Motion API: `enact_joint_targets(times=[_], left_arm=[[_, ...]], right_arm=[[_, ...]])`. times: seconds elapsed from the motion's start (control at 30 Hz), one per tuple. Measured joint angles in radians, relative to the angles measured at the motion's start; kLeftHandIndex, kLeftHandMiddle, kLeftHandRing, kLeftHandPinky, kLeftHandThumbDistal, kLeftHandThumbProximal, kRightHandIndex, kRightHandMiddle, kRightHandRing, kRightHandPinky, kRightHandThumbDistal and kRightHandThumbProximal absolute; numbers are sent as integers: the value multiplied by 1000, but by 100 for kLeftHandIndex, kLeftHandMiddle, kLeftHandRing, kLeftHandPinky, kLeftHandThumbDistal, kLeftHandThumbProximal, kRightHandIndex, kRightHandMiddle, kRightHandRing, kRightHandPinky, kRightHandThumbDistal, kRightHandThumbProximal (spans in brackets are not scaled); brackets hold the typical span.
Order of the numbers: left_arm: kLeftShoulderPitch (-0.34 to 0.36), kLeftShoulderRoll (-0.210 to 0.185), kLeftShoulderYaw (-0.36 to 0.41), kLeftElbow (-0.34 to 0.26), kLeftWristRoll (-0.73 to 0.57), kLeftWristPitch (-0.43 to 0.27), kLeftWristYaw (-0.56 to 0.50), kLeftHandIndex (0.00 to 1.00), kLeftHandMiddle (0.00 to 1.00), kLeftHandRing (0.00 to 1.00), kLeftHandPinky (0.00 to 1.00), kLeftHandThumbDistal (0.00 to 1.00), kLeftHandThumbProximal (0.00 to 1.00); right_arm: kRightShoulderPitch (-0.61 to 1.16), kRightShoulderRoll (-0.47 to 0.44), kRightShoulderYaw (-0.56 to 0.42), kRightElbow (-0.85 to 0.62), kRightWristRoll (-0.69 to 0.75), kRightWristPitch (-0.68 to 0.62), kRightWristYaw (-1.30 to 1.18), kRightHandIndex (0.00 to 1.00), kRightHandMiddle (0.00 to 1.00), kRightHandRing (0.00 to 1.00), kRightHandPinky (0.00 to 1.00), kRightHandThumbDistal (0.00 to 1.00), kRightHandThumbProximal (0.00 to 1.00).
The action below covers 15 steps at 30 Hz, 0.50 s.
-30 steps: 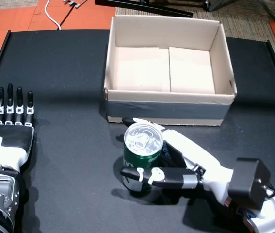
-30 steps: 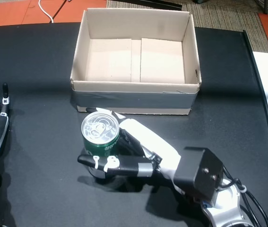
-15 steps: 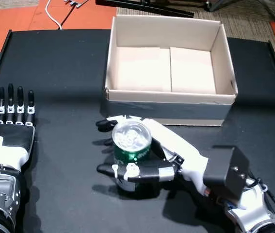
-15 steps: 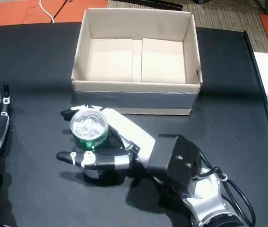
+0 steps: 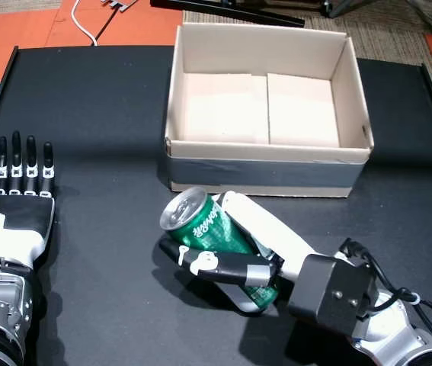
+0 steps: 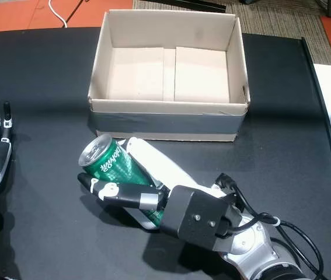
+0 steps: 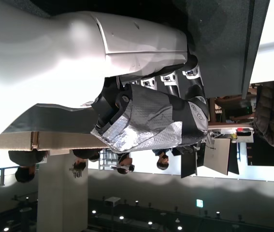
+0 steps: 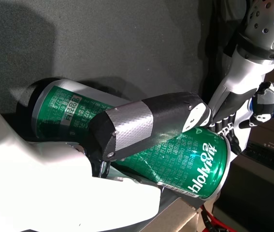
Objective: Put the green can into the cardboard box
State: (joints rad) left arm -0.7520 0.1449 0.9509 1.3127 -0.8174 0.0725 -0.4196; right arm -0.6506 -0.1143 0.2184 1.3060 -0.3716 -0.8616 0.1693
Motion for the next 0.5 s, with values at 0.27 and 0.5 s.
enact_joint_targets(times=[0.27, 0.5], left_arm=[[-1, 0, 1, 0, 0, 0, 1, 54, 55, 65, 76, 0, 50], [-1, 1, 2, 0, 0, 2, 0, 55, 55, 65, 76, 0, 49]], right_arm=[[-10, -26, 45, -4, -66, -15, -91, 2, 2, 4, 21, 11, 80], [-85, -146, 170, -71, -285, -101, -391, 0, 8, 14, 17, 24, 62]])
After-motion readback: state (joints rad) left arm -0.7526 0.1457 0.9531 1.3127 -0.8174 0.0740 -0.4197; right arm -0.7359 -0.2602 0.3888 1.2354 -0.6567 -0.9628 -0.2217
